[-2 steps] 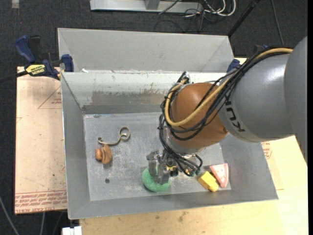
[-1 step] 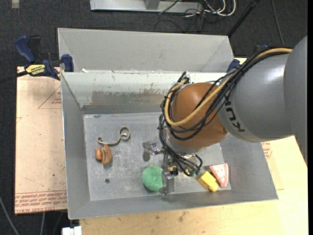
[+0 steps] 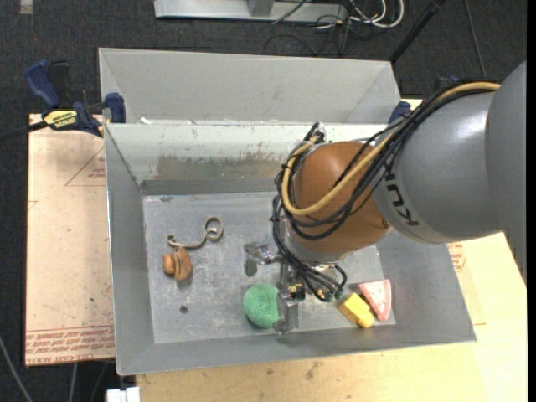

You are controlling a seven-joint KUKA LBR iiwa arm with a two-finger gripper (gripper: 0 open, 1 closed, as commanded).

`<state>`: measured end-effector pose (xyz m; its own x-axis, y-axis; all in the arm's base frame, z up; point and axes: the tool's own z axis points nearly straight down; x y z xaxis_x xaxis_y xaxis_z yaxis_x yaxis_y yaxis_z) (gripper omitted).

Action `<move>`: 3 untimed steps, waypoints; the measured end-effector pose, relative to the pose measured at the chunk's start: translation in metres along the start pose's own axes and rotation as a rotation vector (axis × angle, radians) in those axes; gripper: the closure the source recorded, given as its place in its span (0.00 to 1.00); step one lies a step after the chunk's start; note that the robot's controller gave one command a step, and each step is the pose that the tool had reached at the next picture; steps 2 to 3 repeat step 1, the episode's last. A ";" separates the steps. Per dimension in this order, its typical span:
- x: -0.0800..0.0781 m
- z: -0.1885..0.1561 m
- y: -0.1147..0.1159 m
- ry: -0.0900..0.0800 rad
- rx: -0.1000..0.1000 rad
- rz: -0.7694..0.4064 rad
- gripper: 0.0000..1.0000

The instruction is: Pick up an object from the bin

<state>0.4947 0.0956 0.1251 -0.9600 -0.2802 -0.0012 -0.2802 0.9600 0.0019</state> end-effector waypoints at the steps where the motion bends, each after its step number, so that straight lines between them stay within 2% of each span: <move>1: 0.010 0.036 -0.007 -0.005 0.001 0.037 0.00; 3: 0.010 0.036 -0.007 -0.005 0.001 0.037 0.00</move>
Offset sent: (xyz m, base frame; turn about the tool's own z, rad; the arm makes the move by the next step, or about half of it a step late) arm 0.0293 -0.0147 -0.0551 0.0887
